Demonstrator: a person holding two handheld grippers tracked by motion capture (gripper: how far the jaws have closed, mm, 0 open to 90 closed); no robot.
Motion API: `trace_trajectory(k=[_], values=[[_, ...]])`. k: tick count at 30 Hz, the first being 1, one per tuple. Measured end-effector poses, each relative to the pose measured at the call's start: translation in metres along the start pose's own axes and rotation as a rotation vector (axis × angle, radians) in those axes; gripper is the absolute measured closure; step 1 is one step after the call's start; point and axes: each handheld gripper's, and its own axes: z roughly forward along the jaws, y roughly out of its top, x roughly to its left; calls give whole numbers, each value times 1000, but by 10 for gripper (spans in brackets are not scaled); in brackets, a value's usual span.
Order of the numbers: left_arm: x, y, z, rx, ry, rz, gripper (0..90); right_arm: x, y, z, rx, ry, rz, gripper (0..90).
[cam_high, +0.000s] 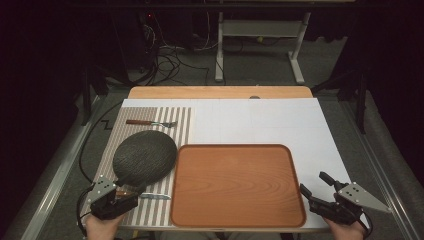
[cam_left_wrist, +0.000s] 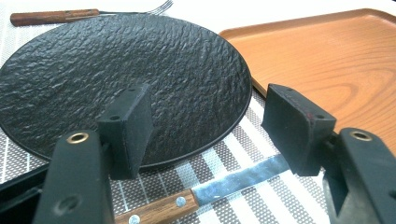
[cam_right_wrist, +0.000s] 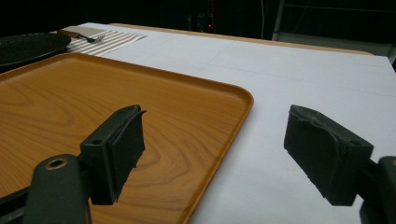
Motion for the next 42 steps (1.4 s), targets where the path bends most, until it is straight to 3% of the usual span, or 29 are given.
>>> trace_trajectory(k=[42], values=[[-1,1,2,11,-12,6,316,2,-1,1,16,14,-15,205]])
